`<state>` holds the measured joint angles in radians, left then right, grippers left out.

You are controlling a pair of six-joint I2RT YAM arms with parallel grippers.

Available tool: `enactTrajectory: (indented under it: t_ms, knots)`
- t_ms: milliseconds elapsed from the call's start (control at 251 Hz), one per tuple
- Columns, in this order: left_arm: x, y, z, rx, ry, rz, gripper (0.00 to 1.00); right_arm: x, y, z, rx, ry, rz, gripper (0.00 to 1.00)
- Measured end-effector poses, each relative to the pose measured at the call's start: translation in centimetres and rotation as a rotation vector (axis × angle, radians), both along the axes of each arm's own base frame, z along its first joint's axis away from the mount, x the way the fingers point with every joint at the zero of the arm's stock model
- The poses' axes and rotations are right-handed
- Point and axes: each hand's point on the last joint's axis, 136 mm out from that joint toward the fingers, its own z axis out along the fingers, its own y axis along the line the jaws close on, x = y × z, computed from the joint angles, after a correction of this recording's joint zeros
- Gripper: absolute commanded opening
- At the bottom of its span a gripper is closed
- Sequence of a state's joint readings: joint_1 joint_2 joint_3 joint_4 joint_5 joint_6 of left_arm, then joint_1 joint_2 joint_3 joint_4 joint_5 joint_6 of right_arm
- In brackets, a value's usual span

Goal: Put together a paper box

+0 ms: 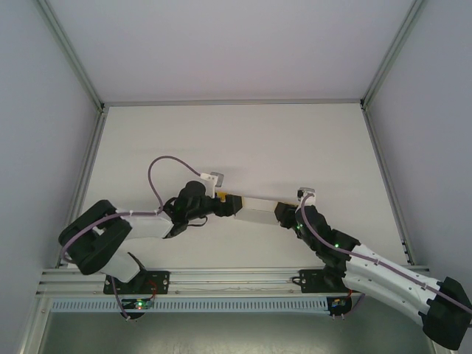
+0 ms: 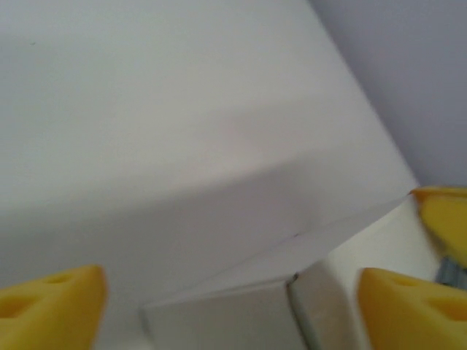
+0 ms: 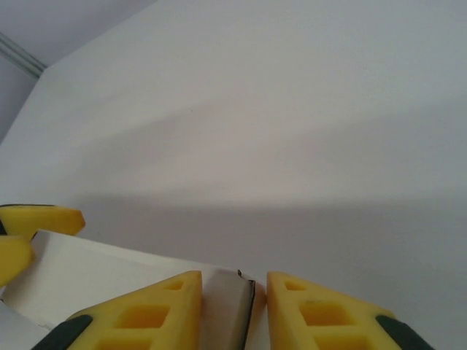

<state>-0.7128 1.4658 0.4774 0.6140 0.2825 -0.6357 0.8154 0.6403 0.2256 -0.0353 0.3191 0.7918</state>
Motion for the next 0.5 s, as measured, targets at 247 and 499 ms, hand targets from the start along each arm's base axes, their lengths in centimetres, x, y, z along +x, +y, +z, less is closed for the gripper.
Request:
enactTrajectory:
  t_ms: [247,499]
  knots:
    - [1.2,1.4,5.2,0.102,-0.034,0.075,1.0,0.9,-0.2,1.9,-0.127,0.008,0.04,0.99]
    - [1.3,7.6,9.3,0.237,-0.081,0.315,1.0,2.0,3.0,8.7,-0.205,-0.151,0.26,0.99]
